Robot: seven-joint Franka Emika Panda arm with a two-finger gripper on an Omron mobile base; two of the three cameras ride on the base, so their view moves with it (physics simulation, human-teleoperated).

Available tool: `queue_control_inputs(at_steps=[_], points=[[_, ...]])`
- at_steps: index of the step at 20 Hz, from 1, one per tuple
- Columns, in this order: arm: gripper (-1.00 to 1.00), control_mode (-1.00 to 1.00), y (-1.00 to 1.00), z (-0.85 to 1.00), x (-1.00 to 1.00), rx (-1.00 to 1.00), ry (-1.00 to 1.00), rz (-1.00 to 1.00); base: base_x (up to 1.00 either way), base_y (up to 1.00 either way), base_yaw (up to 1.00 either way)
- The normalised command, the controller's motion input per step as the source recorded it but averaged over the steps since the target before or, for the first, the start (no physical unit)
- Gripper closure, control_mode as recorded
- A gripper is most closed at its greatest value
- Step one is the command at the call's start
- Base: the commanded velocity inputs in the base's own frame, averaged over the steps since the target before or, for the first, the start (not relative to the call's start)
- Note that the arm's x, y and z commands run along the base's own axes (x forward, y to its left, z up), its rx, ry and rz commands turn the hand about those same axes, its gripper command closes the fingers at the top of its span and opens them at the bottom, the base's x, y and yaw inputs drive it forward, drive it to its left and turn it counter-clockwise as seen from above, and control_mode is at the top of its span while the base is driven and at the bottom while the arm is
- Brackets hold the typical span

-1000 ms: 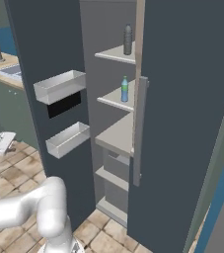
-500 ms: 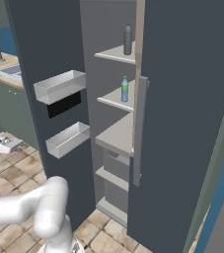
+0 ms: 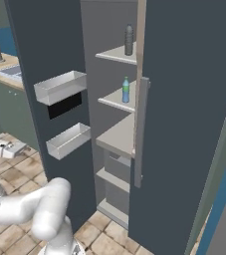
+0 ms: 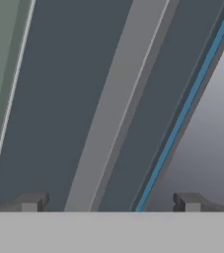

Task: Take the bottled waters from the counter and place them in the freezer to freeze. Close the freezer door after placing the bottles.

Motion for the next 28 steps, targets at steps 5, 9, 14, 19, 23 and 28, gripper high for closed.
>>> queue_control_inputs(at_steps=[5,9,14,19,23,28], points=[[-1.0,-1.0,-0.08,-0.13,0.3,0.0,0.0,0.0,0.0,0.0,0.0],[-1.0,-1.0,-0.35,-0.09,0.18,0.0,0.0,0.0,0.0,0.0,0.0],[-1.0,-1.0,-0.41,-0.18,0.01,0.0,0.0,0.0,0.0,0.0,0.0],[-1.0,-1.0,-0.51,-0.11,-0.06,0.0,-0.01,0.0,0.0,0.0,0.0],[-1.0,-1.0,-0.62,-0.08,0.0,0.0,-0.04,0.0,0.0,0.0,0.0],[-1.0,-1.0,-0.71,-0.03,-0.05,0.0,-0.05,0.0,0.0,0.0,0.0]])
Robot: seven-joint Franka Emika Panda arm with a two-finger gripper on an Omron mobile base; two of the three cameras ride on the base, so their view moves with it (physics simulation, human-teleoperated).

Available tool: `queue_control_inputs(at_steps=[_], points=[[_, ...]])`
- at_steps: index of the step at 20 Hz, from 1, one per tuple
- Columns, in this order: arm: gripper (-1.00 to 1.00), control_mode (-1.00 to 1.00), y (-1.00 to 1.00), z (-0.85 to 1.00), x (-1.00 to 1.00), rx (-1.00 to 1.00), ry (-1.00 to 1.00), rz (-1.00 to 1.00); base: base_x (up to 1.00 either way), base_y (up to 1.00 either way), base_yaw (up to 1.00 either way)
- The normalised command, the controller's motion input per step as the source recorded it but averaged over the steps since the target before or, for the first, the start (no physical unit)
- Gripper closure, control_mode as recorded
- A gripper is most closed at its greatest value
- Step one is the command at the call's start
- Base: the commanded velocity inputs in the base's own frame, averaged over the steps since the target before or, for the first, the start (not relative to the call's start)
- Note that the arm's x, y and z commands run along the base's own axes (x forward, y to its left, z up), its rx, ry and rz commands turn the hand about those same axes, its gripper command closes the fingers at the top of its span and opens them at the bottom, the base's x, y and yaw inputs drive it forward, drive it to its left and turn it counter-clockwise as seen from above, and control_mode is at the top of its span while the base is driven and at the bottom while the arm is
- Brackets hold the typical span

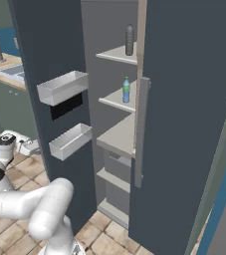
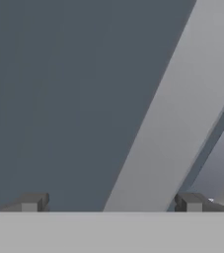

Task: Take the bottled waters from the counter and place them in the freezer to freeze. Close the freezer door after placing the bottles.

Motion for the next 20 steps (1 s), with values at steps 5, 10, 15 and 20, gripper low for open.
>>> queue_control_inputs(at_steps=[5,10,15,20], points=[[-1.0,-1.0,-0.78,-0.05,-0.15,0.0,-0.03,0.0,0.0,0.0,0.0],[-1.0,-1.0,-0.88,-0.02,-0.02,0.0,0.0,0.0,0.0,0.0,0.0],[-1.0,-1.0,-0.95,0.0,0.0,0.01,0.0,0.0,0.0,0.0,0.0],[-1.0,-1.0,-0.96,0.0,0.0,0.03,0.0,0.0,0.0,0.0,0.0]])
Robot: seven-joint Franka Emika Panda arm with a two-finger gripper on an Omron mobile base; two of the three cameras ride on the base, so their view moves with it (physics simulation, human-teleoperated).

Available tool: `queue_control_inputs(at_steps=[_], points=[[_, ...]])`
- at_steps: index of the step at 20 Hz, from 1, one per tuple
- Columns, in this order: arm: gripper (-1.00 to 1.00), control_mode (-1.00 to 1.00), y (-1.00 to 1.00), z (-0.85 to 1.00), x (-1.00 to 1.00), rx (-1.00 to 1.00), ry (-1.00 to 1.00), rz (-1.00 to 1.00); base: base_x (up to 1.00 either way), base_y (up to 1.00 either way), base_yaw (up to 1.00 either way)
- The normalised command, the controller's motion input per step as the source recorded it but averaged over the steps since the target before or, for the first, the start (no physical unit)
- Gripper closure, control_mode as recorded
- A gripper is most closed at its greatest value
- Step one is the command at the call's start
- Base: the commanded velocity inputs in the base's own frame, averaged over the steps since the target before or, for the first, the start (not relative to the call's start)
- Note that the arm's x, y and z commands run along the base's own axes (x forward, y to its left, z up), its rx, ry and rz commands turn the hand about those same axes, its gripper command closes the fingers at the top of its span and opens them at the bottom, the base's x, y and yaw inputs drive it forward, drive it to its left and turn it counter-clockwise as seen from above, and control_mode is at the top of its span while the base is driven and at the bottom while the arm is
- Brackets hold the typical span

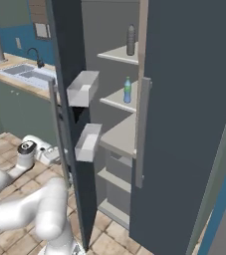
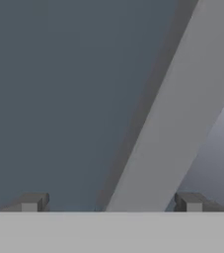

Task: Take the bottled waters from the counter and place them in the freezer to freeze. Close the freezer door after placing the bottles.

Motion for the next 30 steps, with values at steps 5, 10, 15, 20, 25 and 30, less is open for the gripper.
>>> queue_control_inputs(at_steps=[5,10,15,20,25,30], points=[[-1.0,-1.0,-0.94,0.0,0.06,0.04,0.0,0.0,0.0,0.0,0.0],[-1.0,-1.0,-0.95,0.0,0.19,0.05,0.0,0.0,0.0,0.0,0.0],[-1.0,-1.0,-0.94,0.0,0.27,0.06,-0.01,0.0,0.0,0.0,0.0],[-1.0,-1.0,-0.95,0.0,0.38,0.08,-0.03,0.0,0.0,0.0,0.0],[-1.0,-1.0,-0.93,0.0,0.57,0.11,-0.03,0.04,0.0,0.0,0.0],[-1.0,-1.0,-0.91,0.0,0.62,0.12,-0.03,0.05,0.0,0.0,0.0]])
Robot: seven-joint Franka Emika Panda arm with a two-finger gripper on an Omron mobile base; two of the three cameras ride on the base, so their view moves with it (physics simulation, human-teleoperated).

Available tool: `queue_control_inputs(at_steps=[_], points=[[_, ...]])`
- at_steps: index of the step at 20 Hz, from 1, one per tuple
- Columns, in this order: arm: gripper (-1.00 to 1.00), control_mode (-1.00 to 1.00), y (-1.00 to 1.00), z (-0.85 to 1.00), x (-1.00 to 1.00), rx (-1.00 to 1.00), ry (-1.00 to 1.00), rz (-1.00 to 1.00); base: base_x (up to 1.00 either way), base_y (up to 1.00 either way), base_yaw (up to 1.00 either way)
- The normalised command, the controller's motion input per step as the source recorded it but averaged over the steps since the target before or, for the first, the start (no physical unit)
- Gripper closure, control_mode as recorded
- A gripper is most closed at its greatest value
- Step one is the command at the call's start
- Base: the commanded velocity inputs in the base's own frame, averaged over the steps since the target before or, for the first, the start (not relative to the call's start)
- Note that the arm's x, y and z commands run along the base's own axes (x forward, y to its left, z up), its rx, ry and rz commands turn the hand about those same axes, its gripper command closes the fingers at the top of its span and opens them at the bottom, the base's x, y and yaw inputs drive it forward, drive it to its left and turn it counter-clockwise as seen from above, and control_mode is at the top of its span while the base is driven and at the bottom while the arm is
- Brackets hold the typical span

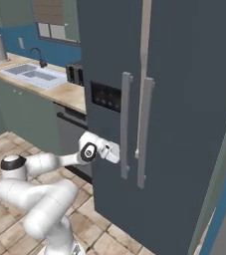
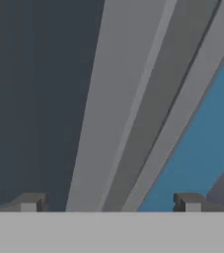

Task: Take the bottled waters from the counter and place them in the freezer to freeze. Close the freezer door after placing the bottles.

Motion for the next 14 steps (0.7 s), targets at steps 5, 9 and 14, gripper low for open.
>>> queue_control_inputs(at_steps=[5,9,14], points=[[-1.0,-1.0,-0.86,0.0,0.63,0.12,-0.03,0.04,0.0,0.0,0.0],[-1.0,-1.0,-0.83,0.0,0.49,0.11,-0.05,0.04,0.0,0.0,0.0],[-1.0,-1.0,-0.58,0.0,0.11,0.08,-0.01,0.01,0.0,0.0,0.0]])
